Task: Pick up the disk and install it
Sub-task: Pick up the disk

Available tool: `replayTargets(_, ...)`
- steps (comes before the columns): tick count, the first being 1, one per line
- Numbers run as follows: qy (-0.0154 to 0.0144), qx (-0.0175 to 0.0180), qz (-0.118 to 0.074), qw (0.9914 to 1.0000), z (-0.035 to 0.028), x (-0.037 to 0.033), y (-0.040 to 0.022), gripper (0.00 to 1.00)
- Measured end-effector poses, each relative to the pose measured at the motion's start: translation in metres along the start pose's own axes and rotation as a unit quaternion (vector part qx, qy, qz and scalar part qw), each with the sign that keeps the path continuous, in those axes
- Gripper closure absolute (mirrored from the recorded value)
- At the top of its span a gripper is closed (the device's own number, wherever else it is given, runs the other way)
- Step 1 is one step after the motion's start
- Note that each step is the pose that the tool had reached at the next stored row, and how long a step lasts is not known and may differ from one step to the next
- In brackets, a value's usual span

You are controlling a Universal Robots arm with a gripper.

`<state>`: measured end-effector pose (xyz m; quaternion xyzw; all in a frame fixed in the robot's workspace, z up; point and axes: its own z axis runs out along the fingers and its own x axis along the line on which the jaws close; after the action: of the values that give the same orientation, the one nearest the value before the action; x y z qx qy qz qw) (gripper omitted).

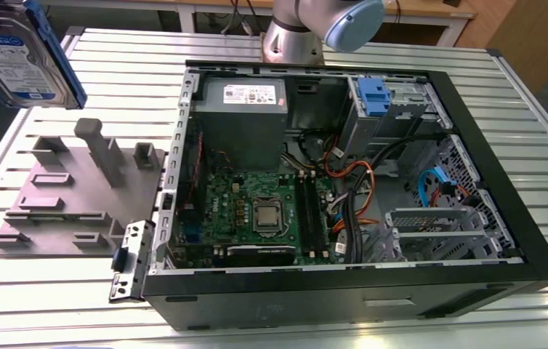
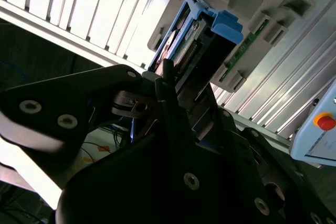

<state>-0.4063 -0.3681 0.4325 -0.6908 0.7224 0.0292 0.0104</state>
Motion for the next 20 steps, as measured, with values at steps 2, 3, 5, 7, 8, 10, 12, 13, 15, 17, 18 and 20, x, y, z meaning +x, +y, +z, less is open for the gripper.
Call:
replayTargets(2,-0.0001,0.0001,0.0,1.0,-0.002,-0.0001,0.0,0.65)
replayTargets(3,-0.0001,0.0001,0.0,1.0,-0.0031,-0.0002,0.0001,0.65)
replayTargets(5,-0.0001,0.0001,0.0,1.0,-0.0045,-0.0002,0.0001,0.65)
replayTargets(7,-0.0001,0.0002,0.0,1.0,-0.0045,-0.0003,0.0001,0.65)
replayTargets(8,-0.0001,0.0002,0.0,1.0,-0.0045,-0.0003,0.0001,0.65)
replayTargets(10,-0.0001,0.0001,0.0,1.0,-0.0046,-0.0003,0.0001,0.65)
replayTargets(12,-0.0001,0.0001,0.0,1.0,-0.0047,-0.0003,0.0001,0.65)
replayTargets(13,-0.0001,0.0001,0.0,1.0,-0.0047,-0.0003,-0.0002,0.65)
replayTargets(15,-0.0001,0.0001,0.0,1.0,-0.0047,-0.0003,-0.0017,0.65)
replayTargets(17,-0.0001,0.0001,0.0,1.0,-0.0048,-0.0005,-0.0046,0.65)
replayTargets(18,-0.0001,0.0001,0.0,1.0,-0.0048,-0.0006,-0.0064,0.65)
replayTargets(20,-0.0001,0.0001,0.0,1.0,-0.0049,-0.0007,-0.0099,0.65)
